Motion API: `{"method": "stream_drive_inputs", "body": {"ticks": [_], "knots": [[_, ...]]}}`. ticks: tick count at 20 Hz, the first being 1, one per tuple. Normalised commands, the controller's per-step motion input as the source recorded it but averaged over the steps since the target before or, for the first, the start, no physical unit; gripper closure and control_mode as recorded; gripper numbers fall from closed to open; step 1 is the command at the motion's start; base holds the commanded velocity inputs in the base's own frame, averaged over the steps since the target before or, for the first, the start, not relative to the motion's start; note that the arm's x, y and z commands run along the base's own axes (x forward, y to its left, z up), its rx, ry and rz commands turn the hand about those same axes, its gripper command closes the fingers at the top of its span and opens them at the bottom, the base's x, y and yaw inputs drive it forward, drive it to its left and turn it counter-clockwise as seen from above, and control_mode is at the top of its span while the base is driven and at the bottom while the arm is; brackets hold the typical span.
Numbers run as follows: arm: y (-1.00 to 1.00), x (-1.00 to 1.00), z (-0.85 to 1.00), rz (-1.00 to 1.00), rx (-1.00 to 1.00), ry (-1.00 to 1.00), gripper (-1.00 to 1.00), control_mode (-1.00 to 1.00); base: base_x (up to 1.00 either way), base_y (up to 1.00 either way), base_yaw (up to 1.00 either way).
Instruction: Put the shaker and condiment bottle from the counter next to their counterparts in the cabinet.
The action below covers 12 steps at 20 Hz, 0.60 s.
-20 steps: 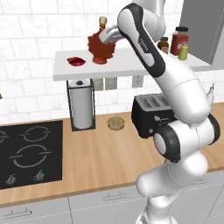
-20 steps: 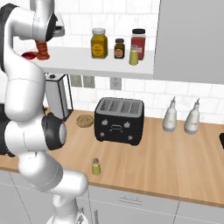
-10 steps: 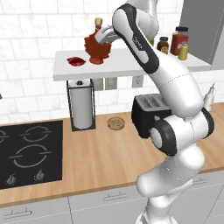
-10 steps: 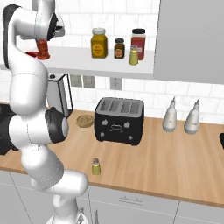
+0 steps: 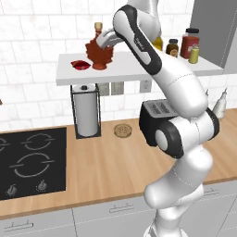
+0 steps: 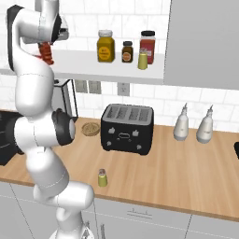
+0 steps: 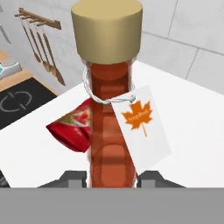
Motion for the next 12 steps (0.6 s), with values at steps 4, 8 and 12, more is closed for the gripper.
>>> {"method": "stream_drive_inputs", "body": {"ticks": [4,8,12], "knots": [[0.07,0.2,-0.06,0.03,-0.01,0.0,1.0,-1.0,0.0,0.0,0.0],[0.0,0.14,-0.09,0.03,0.0,0.0,1.0,-1.0,0.0,0.0,0.0],[0.02,0.02,-0.23,0.05,0.0,-0.01,-1.0,-1.0,0.0,0.0,0.0]]}}
